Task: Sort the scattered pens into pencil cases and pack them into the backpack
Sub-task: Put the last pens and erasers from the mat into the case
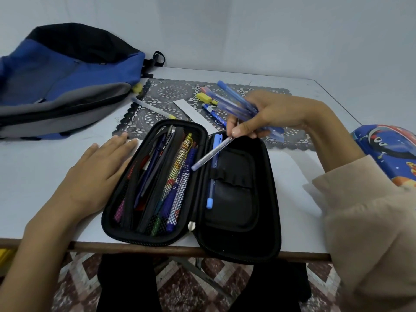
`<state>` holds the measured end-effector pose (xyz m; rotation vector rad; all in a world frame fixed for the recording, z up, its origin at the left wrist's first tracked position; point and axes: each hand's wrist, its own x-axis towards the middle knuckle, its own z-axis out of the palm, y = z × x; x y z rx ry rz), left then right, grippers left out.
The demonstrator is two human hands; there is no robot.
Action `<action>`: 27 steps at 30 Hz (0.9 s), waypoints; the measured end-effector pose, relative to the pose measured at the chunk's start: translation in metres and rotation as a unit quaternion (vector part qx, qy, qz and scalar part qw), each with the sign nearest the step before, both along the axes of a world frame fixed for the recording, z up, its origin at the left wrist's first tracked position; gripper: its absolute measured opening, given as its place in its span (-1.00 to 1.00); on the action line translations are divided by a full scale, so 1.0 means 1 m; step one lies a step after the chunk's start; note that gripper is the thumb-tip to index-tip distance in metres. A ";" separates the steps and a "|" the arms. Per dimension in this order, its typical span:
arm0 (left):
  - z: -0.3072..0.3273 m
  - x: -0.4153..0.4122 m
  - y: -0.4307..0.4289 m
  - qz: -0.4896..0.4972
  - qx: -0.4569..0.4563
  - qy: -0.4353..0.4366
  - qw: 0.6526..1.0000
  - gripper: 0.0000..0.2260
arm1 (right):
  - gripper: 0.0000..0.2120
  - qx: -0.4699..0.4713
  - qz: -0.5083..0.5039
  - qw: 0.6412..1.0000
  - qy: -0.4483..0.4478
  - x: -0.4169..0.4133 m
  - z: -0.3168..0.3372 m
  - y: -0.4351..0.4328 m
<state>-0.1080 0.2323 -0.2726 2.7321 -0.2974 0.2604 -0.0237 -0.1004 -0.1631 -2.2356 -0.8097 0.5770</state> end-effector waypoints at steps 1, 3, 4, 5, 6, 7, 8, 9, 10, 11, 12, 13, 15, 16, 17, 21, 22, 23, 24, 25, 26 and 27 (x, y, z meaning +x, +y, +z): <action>0.000 0.000 0.000 0.000 -0.002 0.000 1.000 -0.21 | -0.95 -0.002 -0.007 1.000 0.000 0.000 0.001 -0.002; 0.000 0.001 0.000 0.001 -0.003 -0.001 1.000 -0.21 | -0.92 -0.002 -0.023 1.000 -0.006 0.002 0.004 -0.008; 0.000 0.001 0.000 0.001 -0.002 -0.002 1.000 -0.21 | -0.89 -0.004 -0.035 0.999 -0.012 0.003 0.005 -0.011; 0.000 0.001 0.001 0.001 -0.001 -0.003 1.000 -0.21 | -0.87 -0.007 -0.046 0.999 -0.017 0.003 0.007 -0.014; -0.001 0.001 0.001 0.000 -0.001 -0.003 1.000 -0.21 | -0.87 -0.012 -0.053 0.998 -0.020 0.004 0.008 -0.016; -0.001 0.001 0.001 -0.001 0.000 -0.002 1.000 -0.21 | -0.89 -0.022 -0.058 0.998 -0.023 0.004 0.008 -0.017; -0.001 0.001 0.001 -0.001 0.000 -0.001 1.000 -0.21 | -0.90 -0.037 -0.060 0.997 -0.029 0.004 0.008 -0.016; -0.001 0.001 0.001 -0.001 0.002 0.001 1.000 -0.21 | -0.90 -0.051 -0.060 0.996 -0.035 0.004 0.008 -0.014; -0.001 0.001 0.001 -0.001 0.004 0.002 1.000 -0.21 | -0.90 -0.062 -0.062 0.995 -0.042 0.004 0.007 -0.012; -0.001 0.002 0.002 0.000 0.007 0.002 1.000 -0.21 | -0.90 -0.067 -0.066 0.994 -0.049 0.004 0.007 -0.010; -0.002 0.002 0.002 -0.001 0.008 0.001 1.000 -0.22 | -0.91 -0.067 -0.075 0.994 -0.054 0.005 0.007 -0.011; -0.002 0.002 0.002 -0.002 0.008 0.001 1.000 -0.22 | -0.91 -0.065 -0.086 0.992 -0.058 0.006 0.007 -0.014; -0.002 0.002 0.002 -0.003 0.007 0.001 1.000 -0.22 | -0.91 -0.076 -0.097 0.990 -0.062 0.008 0.009 -0.020; -0.002 0.002 0.002 -0.003 0.006 0.002 1.000 -0.22 | -0.91 -0.089 -0.095 0.989 -0.063 0.008 0.009 -0.022; -0.002 0.002 0.002 -0.003 0.006 0.003 1.000 -0.21 | -0.91 -0.101 -0.092 0.989 -0.062 0.008 0.008 -0.021; -0.002 0.002 0.002 -0.003 0.009 -0.002 1.000 -0.22 | -0.93 -0.107 -0.073 0.990 -0.050 0.008 0.002 -0.008; -0.002 0.003 0.003 -0.002 0.010 -0.002 1.000 -0.22 | -0.91 -0.108 -0.071 0.990 -0.057 0.009 0.001 -0.005; -0.003 0.003 0.003 -0.001 0.011 -0.001 1.000 -0.22 | -0.90 -0.110 -0.071 0.989 -0.063 0.010 0.001 -0.003; -0.003 0.003 0.003 -0.001 0.011 0.000 1.000 -0.22 | -0.89 -0.112 -0.071 0.989 -0.065 0.011 0.000 -0.002; -0.003 0.003 0.003 -0.001 0.012 0.001 1.000 -0.23 | -0.89 -0.117 -0.067 0.989 -0.064 0.012 0.000 -0.001; -0.004 0.003 0.003 -0.002 0.013 0.001 1.000 -0.23 | -0.89 -0.126 -0.058 0.988 -0.065 0.012 -0.001 0.000; -0.004 0.004 0.004 -0.003 0.014 0.001 1.000 -0.23 | -0.89 -0.139 -0.046 0.987 -0.071 0.013 -0.002 0.001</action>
